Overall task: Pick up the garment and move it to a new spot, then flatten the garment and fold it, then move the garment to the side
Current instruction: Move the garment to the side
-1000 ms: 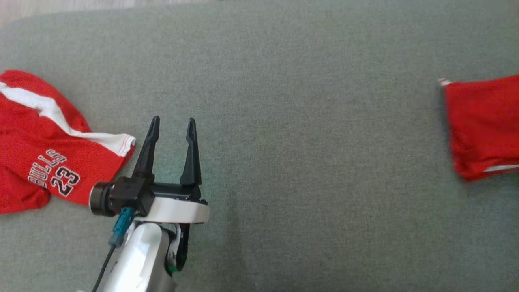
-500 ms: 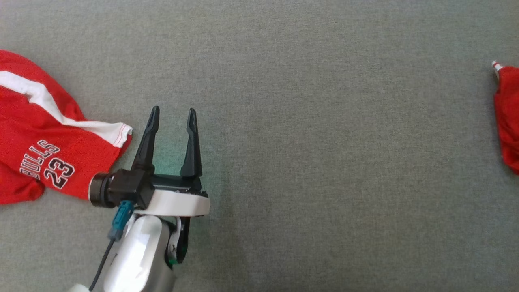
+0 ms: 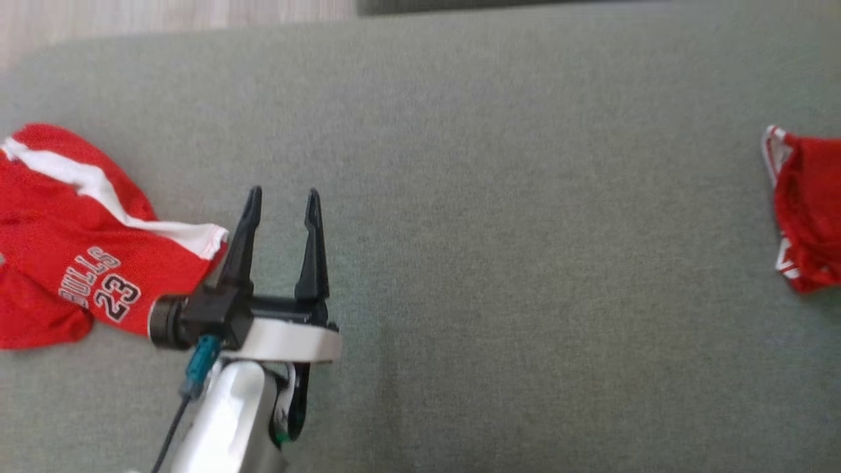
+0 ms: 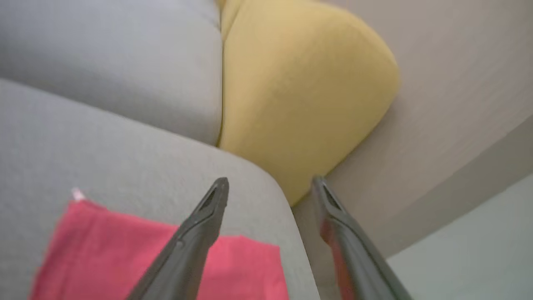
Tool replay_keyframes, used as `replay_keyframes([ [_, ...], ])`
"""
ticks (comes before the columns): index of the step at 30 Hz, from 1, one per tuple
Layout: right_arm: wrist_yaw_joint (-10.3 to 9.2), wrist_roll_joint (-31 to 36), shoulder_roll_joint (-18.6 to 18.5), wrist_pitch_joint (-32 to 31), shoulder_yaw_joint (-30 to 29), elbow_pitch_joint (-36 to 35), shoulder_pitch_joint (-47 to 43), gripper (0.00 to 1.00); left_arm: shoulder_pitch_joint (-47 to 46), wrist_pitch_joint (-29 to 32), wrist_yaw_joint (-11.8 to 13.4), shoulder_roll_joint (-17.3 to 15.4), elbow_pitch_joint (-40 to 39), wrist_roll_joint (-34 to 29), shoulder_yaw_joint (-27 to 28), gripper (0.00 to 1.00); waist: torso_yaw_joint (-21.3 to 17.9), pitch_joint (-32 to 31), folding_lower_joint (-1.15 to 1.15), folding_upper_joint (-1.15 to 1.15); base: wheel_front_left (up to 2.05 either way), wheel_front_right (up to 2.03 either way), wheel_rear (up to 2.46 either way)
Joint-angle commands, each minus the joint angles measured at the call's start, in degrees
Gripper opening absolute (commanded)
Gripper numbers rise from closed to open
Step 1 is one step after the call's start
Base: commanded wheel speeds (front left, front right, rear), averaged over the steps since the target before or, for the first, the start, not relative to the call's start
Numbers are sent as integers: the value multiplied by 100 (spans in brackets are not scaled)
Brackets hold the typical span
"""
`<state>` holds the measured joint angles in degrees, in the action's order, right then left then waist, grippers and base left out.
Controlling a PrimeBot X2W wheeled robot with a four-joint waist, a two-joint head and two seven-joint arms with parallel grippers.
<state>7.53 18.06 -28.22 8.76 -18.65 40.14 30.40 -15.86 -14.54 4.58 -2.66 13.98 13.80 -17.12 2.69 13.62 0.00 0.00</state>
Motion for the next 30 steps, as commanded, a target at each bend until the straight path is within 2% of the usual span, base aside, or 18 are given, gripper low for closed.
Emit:
replay_keyframes([
  [1,-4,-122,97,118,66,-406,-70,100,85,-46,30,-21,-156,55,144,100,-18,-379,0,0,0,0,0],
  [9,-4,-1231,1683,134,596,-2315,-821,100,525,-46,102,-21,-196,141,189,100,-7,-950,0,0,0,0,0],
  [14,-4,-1854,2305,109,907,-3216,-1572,100,691,-46,99,-21,-203,79,182,100,56,-1104,0,0,0,0,0],
  [17,-4,-2099,2474,264,1110,-3347,-1980,100,795,-46,99,-21,-202,67,174,100,86,-1161,0,0,0,0,0],
  [23,-4,-2286,2530,507,1485,-3130,-2537,100,947,-46,110,-21,-159,99,160,100,93,-1196,0,0,0,0,0],
  [30,-4,-2295,2533,616,1708,-2790,-2717,100,958,-46,78,-21,-109,60,150,100,105,-1177,0,0,0,0,0],
])
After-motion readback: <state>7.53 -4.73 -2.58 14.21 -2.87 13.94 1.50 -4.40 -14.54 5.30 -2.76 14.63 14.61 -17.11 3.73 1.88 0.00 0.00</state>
